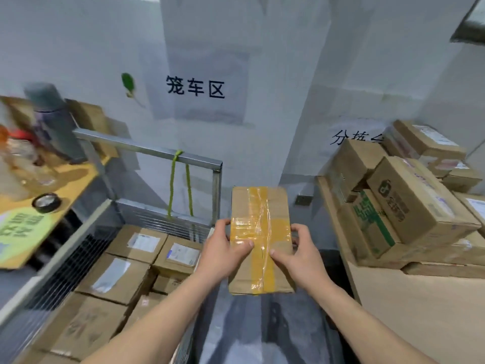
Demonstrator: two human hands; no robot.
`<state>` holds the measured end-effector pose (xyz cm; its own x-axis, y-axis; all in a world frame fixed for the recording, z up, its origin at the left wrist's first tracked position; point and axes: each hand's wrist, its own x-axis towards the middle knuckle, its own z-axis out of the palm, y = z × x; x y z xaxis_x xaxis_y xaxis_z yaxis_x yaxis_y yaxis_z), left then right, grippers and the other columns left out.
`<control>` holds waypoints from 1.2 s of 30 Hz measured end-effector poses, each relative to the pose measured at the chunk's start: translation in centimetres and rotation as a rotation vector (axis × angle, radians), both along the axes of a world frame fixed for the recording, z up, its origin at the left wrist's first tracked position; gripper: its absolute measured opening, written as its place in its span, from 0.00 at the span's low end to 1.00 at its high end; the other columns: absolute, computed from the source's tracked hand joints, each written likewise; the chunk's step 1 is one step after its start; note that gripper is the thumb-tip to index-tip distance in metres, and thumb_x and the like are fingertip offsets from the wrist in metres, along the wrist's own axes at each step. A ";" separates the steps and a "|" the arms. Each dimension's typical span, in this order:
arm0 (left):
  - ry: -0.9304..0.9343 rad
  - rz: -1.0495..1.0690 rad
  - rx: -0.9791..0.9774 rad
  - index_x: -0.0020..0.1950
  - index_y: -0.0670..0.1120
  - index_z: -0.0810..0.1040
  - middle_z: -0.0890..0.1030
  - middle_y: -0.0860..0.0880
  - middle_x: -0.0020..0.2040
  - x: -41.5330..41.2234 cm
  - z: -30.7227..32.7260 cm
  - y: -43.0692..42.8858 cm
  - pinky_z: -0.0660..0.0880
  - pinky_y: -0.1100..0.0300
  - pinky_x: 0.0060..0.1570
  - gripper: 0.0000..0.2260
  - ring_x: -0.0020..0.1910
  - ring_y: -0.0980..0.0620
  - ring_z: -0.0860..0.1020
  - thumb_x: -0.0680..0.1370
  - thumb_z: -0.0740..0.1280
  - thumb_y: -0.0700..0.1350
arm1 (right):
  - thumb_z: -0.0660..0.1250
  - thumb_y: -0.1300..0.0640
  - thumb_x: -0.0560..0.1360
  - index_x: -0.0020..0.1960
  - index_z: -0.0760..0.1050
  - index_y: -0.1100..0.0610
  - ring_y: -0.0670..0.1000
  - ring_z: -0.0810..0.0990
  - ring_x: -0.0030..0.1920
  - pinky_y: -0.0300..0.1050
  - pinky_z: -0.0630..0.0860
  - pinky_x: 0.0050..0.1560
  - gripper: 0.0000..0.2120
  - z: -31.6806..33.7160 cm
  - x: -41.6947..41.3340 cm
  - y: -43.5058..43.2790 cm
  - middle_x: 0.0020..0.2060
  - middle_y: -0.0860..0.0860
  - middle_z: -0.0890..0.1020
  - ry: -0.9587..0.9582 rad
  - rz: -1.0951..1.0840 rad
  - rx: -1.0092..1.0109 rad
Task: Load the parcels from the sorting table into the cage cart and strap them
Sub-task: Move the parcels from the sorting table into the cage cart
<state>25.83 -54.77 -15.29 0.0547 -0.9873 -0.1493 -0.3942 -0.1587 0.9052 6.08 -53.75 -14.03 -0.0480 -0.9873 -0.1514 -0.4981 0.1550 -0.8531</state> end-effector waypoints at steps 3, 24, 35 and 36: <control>0.016 0.080 -0.055 0.71 0.55 0.64 0.79 0.61 0.53 4.0 1.1 -0.7 0.77 0.53 0.58 0.36 0.53 0.60 0.78 0.67 0.76 0.56 | 0.77 0.48 0.69 0.63 0.62 0.40 0.42 0.79 0.54 0.45 0.76 0.54 0.31 0.9 4.3 -2.8 0.55 0.40 0.77 0.033 0.104 -0.060; 0.065 0.850 0.007 0.72 0.58 0.58 0.73 0.65 0.53 15.2 -4.2 -2.5 0.67 0.76 0.42 0.42 0.49 0.76 0.72 0.67 0.80 0.44 | 0.74 0.38 0.67 0.74 0.46 0.30 0.53 0.72 0.69 0.61 0.71 0.68 0.47 -4.6 23.8 -18.7 0.71 0.46 0.70 0.194 1.028 -0.082; 0.210 0.977 0.203 0.73 0.61 0.57 0.77 0.55 0.60 18.3 -14.0 -3.7 0.78 0.50 0.56 0.46 0.55 0.54 0.78 0.61 0.78 0.56 | 0.76 0.43 0.68 0.77 0.52 0.36 0.48 0.74 0.61 0.45 0.71 0.59 0.46 -12.2 28.8 -20.8 0.62 0.41 0.72 0.310 1.144 0.083; 0.228 0.984 0.220 0.72 0.60 0.58 0.77 0.55 0.59 18.4 -15.0 -3.8 0.78 0.50 0.56 0.45 0.55 0.54 0.78 0.61 0.78 0.56 | 0.76 0.41 0.66 0.76 0.52 0.36 0.51 0.75 0.63 0.48 0.72 0.62 0.47 -13.3 29.1 -20.9 0.63 0.43 0.73 0.325 1.151 0.108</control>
<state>44.20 -58.54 -30.33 0.7710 -0.4706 -0.4291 0.1766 -0.4894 0.8540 35.17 -74.64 -27.28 0.8029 -0.4589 -0.3805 -0.5810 -0.4593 -0.6719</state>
